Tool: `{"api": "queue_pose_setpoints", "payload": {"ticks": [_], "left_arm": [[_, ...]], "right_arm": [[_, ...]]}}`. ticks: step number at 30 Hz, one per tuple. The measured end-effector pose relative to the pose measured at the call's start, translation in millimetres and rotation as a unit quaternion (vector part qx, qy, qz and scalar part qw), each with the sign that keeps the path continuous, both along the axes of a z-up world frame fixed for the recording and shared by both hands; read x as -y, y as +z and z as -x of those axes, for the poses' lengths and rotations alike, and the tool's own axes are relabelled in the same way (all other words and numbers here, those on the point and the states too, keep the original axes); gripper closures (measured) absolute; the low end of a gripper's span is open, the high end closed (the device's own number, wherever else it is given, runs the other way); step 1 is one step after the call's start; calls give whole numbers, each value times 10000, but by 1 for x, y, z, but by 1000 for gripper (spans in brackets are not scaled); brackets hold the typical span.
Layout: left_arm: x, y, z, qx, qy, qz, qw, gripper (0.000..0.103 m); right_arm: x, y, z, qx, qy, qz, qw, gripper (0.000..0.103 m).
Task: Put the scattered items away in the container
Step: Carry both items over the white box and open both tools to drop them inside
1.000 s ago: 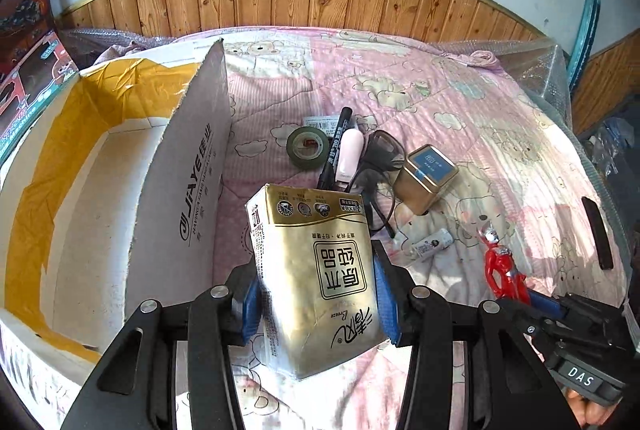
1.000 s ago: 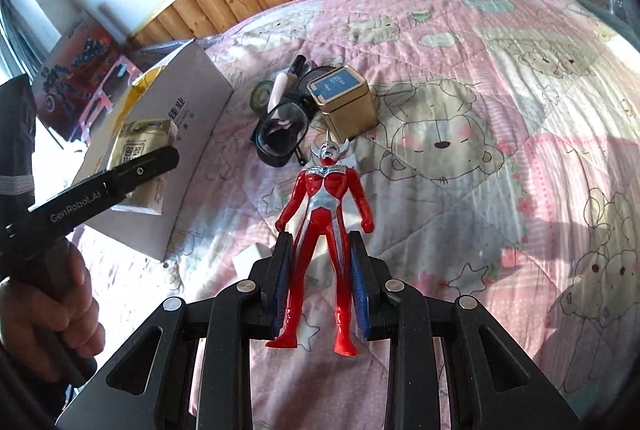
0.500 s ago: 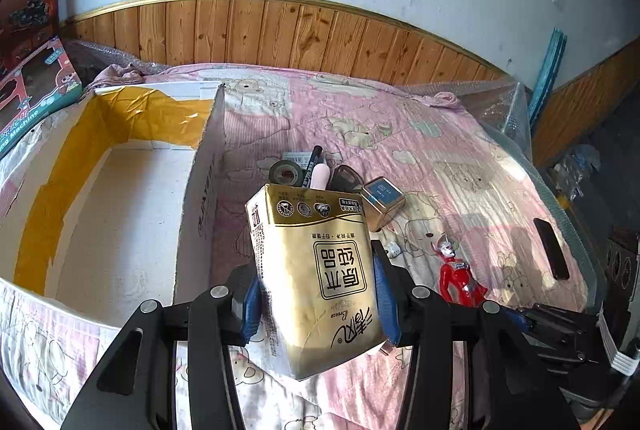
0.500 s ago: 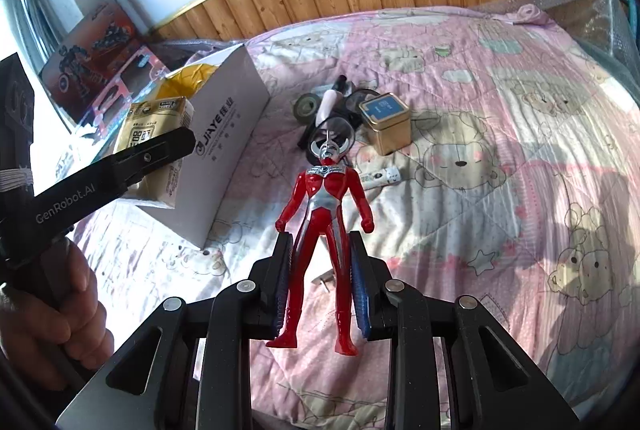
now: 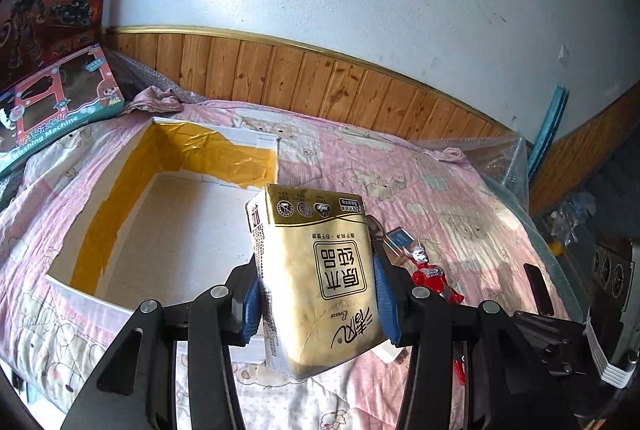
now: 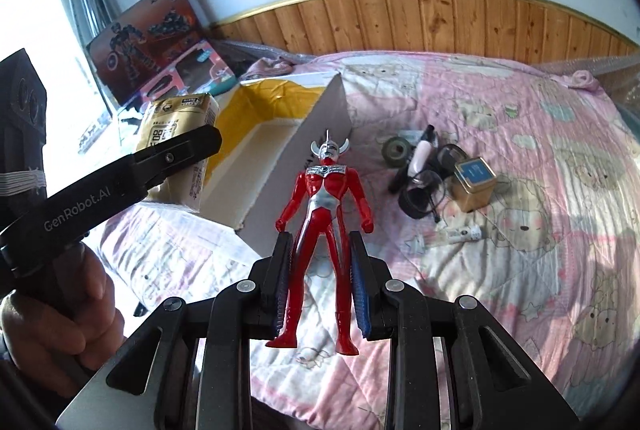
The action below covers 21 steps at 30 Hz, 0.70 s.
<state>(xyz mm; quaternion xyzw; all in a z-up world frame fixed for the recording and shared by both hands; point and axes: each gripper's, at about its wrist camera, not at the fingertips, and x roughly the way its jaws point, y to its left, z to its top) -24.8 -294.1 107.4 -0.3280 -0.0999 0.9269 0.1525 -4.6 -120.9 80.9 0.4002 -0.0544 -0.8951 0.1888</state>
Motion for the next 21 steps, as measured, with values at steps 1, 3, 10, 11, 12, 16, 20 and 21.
{"api": "queue_pose_setpoints", "payload": {"ticks": [1, 3, 10, 11, 12, 16, 20, 21], "left_arm": [[8, 2, -1, -26, 76, 13, 10000, 55], [23, 3, -4, -60, 227, 29, 9997, 55], [72, -1, 9, 106, 639, -94, 9979, 55], [77, 0, 13, 153, 657, -129, 9976, 55], [81, 0, 19, 183, 672, -159, 9974, 55], [87, 5, 43, 227, 687, 16, 9974, 55], [93, 3, 74, 447, 726, 230, 9961, 55], [95, 1, 82, 513, 742, 245, 9956, 55]], "right_arm": [[7, 1, 2, -5, 69, 6, 10000, 75], [19, 3, 6, 6, 207, -3, 9998, 75], [58, 18, 32, -74, 601, -100, 9981, 75], [63, 19, 38, -85, 633, -128, 9979, 75], [68, 21, 44, -95, 665, -161, 9976, 75], [86, 25, 72, -59, 803, -173, 9966, 75], [100, 25, 106, 45, 883, -157, 9960, 75], [102, 24, 115, 79, 885, -160, 9959, 75]]}}
